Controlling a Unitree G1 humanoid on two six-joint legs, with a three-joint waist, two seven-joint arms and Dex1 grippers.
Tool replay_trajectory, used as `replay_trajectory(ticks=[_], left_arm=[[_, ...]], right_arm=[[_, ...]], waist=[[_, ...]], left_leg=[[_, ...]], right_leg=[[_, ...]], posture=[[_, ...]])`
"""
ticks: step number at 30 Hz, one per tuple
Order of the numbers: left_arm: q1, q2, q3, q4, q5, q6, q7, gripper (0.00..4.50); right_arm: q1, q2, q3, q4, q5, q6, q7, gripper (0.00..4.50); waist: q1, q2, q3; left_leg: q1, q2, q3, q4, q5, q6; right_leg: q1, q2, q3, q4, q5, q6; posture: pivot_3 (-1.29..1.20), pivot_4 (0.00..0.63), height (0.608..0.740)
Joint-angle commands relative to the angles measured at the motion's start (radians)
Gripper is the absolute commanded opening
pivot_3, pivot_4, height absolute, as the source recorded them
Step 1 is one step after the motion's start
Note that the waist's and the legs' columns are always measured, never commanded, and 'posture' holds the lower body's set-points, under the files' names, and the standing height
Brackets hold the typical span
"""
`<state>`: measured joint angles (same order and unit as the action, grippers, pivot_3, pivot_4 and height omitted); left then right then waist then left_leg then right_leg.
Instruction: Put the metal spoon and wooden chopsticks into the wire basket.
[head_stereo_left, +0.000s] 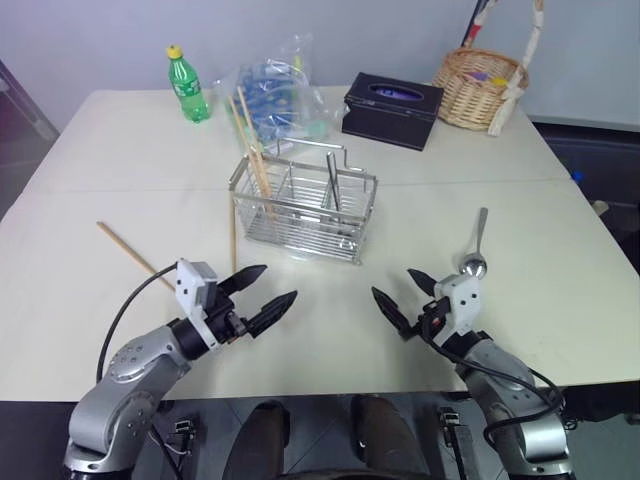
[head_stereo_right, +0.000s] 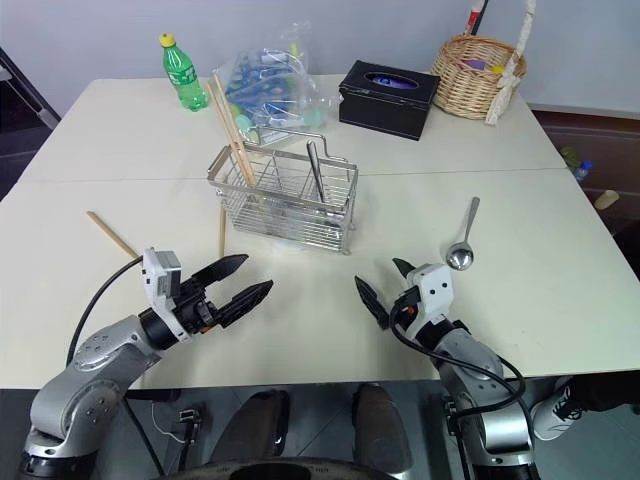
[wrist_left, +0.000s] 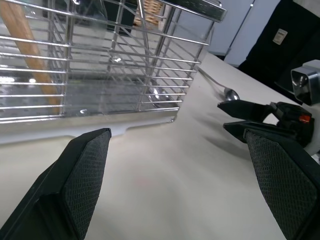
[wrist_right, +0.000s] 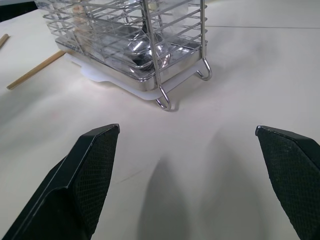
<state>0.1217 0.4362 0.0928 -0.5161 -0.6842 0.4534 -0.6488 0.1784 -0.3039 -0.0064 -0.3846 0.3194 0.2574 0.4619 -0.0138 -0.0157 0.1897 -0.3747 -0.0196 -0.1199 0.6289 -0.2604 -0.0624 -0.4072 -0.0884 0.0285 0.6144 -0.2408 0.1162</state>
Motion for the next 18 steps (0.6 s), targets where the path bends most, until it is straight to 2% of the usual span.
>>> replay_trajectory(ticks=[1,10,18], left_arm=[[0.003,-0.005,0.002,-0.035,-0.001,-0.018,0.006,4.46],[0.043,-0.017,-0.011,-0.081,0.005,-0.025,0.030,4.46],[0.018,-0.009,0.001,-0.044,0.001,-0.026,0.013,4.46]], right_arm=[[-0.009,0.001,0.000,-0.024,0.008,-0.014,0.007,4.50],[-0.022,-0.001,-0.001,-0.014,0.008,-0.011,0.012,4.50],[-0.023,0.007,0.003,-0.014,0.003,-0.011,0.005,4.50]], waist=[[0.000,0.000,0.000],[0.000,0.000,0.000],[0.000,0.000,0.000]], left_leg=[[0.000,0.000,0.000,0.000,0.000,0.000],[0.000,0.000,0.000,0.000,0.000,0.000],[0.000,0.000,0.000,0.000,0.000,0.000]], right_leg=[[0.000,0.000,0.000,0.000,0.000,0.000],[0.000,0.000,0.000,0.000,0.000,0.000],[0.000,0.000,0.000,0.000,0.000,0.000]], posture=[[0.00,0.150,0.740],[0.00,0.150,0.740],[0.00,0.150,0.740]])
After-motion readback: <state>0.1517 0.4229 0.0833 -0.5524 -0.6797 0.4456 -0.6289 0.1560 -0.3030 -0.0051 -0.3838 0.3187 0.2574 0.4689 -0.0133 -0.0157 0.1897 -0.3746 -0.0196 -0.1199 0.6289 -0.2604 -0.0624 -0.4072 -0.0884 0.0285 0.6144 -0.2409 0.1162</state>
